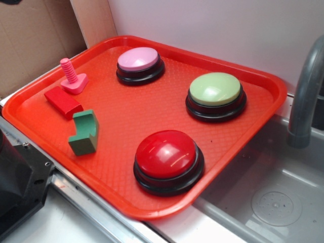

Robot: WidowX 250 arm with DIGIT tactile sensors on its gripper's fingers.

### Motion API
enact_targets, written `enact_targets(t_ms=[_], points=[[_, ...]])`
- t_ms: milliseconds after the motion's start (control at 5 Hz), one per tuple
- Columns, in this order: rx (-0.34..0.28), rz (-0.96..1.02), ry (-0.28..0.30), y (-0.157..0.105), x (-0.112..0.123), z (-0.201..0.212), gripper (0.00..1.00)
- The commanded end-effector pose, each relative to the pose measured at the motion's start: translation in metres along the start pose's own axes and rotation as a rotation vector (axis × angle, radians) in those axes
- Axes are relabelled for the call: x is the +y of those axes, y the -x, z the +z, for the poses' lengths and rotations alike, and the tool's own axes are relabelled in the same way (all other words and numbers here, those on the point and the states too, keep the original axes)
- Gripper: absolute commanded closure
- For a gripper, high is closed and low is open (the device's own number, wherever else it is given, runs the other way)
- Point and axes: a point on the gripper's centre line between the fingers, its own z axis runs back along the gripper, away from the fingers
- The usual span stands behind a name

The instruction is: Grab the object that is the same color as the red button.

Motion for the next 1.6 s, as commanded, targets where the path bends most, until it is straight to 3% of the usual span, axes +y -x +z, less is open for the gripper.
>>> enact_targets(t_ms=[0, 200, 400, 600, 1000, 1400], points=[[0.013, 0.44, -0.11, -0.046, 0.067, -0.051, 0.0], [-0.057, 0.685, -0.103, -0.048, 0.09, -0.064, 0.0], [-0.099, 0.935, -0.107, -0.045, 0.116, -0.093, 0.0], [-0.117, 1.082, -0.129, -0.044, 0.126, -0.119, 0.0], [-0.043, 1.214, -0.211, -0.031, 0.138, -0.169, 0.0], [-0.037, 1.273, -0.195, -0.017, 0.146, -0.194, 0.0]])
